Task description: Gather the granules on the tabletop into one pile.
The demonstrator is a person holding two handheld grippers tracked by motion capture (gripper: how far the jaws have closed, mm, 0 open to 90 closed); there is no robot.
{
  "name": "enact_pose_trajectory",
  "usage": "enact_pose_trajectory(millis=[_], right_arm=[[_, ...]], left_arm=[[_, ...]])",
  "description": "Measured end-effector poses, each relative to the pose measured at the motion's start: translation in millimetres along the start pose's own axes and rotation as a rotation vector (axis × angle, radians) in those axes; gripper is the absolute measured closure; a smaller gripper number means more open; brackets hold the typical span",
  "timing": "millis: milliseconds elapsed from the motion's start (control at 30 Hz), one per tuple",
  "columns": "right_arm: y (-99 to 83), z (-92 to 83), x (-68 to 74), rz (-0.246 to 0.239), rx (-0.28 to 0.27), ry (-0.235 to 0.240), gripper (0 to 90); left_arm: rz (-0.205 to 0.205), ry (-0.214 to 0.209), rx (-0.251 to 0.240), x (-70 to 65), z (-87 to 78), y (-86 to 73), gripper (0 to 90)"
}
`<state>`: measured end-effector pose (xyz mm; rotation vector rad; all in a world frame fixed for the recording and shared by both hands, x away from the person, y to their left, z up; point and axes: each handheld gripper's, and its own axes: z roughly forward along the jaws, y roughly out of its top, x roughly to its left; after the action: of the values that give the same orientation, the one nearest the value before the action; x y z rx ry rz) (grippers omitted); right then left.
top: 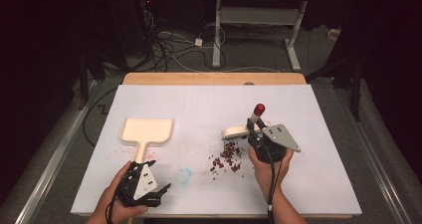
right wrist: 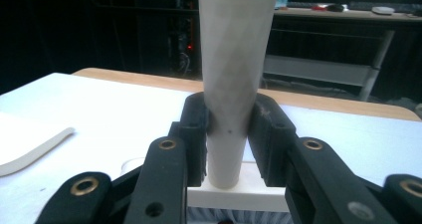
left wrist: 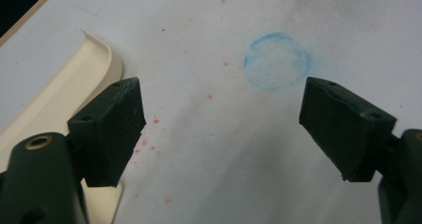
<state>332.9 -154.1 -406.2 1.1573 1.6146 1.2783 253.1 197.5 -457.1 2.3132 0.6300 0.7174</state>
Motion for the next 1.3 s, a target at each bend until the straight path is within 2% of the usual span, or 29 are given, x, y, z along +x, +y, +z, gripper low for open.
enact_pose_trajectory(millis=[100,233,433,533,833,933,1067,1167,1300], right_arm=[[-0.7,-5.6,4.9,0.003,0.007,0.022,70.3],[0.0,-14.1,7.3,0.034,0.006,0.051,70.4],[1.9,-13.1,15.5,-0.011,-0.003,0.066,70.4],[4.4,-8.2,17.8,-0.044,-0.008,0.093,70.5],[26.8,1.1,4.7,-0.040,-0.044,0.180,70.4],[36.4,1.7,1.2,-0.026,-0.056,0.264,70.4],[45.2,10.0,1.9,-0.024,-0.044,0.446,70.4],[47.4,17.6,10.0,-0.065,-0.014,0.556,70.4],[47.3,25.3,25.1,-0.135,-0.025,0.653,70.4]], left_arm=[[-0.001,0.003,-0.003,0.7,0.3,0.7,17.4],[-0.001,-0.001,0.000,1.0,1.0,1.0,17.4],[0.000,0.001,-0.002,1.6,0.0,0.5,17.4],[-0.008,0.005,-0.004,2.2,0.2,0.3,17.4],[-0.012,0.016,0.009,2.5,0.4,0.1,17.4],[-0.027,0.031,0.009,5.4,-1.8,-1.8,17.4],[-0.060,0.059,-0.002,11.1,-7.3,-5.5,17.4],[-0.080,0.066,-0.011,14.5,-10.6,-7.5,17.4],[-0.099,0.066,-0.015,15.7,-11.1,-9.2,17.4]])
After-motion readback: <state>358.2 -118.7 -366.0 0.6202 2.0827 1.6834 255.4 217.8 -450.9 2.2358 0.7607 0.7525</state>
